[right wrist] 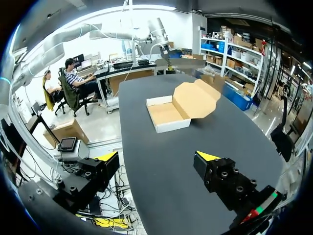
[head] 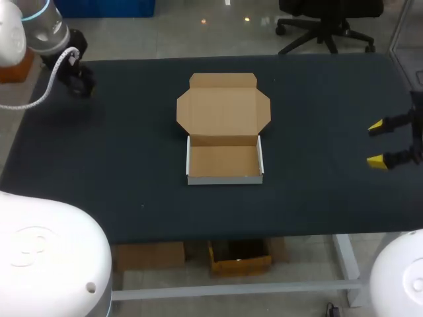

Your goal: Assemble the packaging by folding the flat box into shape, placing the metal phone stand inside, and closing the box properly

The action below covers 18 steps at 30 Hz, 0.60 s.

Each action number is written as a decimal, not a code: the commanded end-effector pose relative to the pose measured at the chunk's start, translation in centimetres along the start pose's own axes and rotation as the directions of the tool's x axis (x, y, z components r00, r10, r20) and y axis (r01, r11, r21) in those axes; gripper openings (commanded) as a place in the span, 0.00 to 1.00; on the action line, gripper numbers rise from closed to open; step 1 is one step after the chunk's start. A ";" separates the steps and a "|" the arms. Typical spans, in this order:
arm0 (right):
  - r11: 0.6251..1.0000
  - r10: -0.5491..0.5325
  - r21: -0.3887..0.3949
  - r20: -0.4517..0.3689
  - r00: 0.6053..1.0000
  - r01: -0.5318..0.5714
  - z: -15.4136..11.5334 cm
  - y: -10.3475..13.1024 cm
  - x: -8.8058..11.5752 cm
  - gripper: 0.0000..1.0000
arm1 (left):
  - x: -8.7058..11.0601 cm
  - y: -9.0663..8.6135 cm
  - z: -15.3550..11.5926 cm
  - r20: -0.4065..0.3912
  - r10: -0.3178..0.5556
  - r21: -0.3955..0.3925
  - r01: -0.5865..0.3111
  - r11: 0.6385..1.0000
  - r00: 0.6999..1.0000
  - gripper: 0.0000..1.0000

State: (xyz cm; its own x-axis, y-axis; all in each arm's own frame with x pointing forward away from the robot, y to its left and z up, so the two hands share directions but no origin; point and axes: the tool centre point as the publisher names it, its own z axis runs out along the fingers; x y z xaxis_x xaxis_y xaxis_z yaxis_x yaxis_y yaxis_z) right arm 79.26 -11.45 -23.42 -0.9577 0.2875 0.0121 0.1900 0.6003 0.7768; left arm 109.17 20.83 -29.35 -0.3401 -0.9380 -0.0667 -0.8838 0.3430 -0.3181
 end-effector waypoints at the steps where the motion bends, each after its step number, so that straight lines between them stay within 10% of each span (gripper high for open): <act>1: 1.000 -0.019 -0.005 0.017 1.000 0.019 0.1 -0.4 0.2 1.00 | 0.9 0.6 -0.6 0.010 0.006 0.014 -0.006 1.000 1.000 0.00; 18: 0.993 -0.030 0.114 -0.055 0.998 0.037 1.2 0.3 -0.4 1.00 | 3.1 1.2 -1.8 0.004 0.038 0.035 -0.038 0.999 0.999 0.00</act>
State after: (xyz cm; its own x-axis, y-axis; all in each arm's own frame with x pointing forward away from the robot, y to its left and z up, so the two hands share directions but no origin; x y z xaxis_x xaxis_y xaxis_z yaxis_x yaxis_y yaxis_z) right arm 79.32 -11.03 -24.30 -0.9718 0.2355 0.0120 0.1729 0.6767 0.7157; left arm 107.27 18.62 -28.64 -0.3759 -0.9238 -0.0729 -0.8613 0.3774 -0.3403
